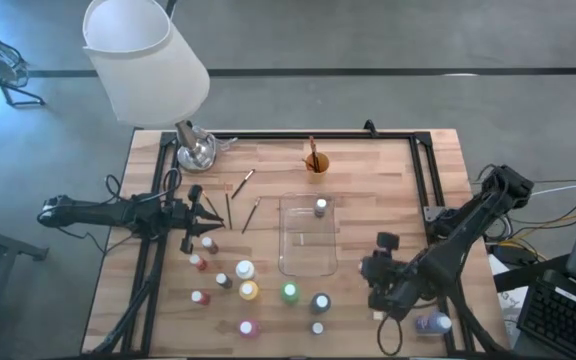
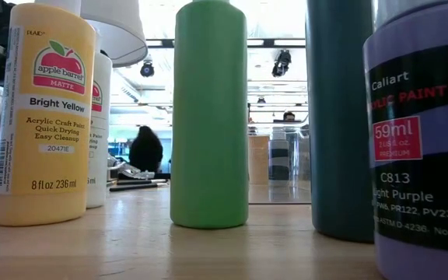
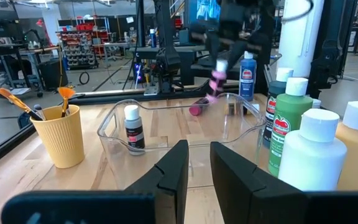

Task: Pick & Place Paint Supplies
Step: Put the small pink paint bottle into the transparent bin

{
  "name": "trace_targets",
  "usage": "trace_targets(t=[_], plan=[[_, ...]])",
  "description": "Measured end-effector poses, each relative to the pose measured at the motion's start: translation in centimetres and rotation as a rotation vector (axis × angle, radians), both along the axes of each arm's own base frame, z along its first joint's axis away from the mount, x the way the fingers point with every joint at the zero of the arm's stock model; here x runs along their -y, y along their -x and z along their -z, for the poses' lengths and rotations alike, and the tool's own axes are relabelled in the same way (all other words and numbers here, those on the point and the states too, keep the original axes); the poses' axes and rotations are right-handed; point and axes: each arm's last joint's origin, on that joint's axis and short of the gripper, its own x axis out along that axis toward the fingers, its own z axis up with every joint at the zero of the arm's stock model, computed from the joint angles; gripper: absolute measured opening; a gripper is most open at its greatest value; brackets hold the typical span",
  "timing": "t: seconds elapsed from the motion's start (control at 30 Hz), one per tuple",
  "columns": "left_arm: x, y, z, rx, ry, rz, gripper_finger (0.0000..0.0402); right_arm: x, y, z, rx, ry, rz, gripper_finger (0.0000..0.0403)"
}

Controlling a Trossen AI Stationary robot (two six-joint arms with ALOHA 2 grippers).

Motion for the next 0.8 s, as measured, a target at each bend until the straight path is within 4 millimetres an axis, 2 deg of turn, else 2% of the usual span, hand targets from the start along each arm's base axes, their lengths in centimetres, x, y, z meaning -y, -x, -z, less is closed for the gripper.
trace_targets(t=[0.2, 0.4, 0.6, 0.8], plan=[[0.0, 0.0, 0.0, 0.000, 0.000, 0.000, 0.0074, 2.4, -1.5, -4.2, 0.101, 0.091, -0.044, 0.0112], [0.0, 0.0, 0.0, 0.000, 0.000, 0.000, 0.0074, 5.5, -3.3, -6.4, 0.180, 0.103, -0.029, 0.0113], [0.0, 0.0, 0.0, 0.000, 0.000, 0.000, 0.0074, 8.3, -5.4, -7.1, 0.242, 0.060, -0.039, 0.0113], [0.0, 0.0, 0.0, 0.000, 0.000, 0.000, 0.0074, 10.2, -7.7, -6.5, 0.277, 0.051, -0.010, 0.0117]])
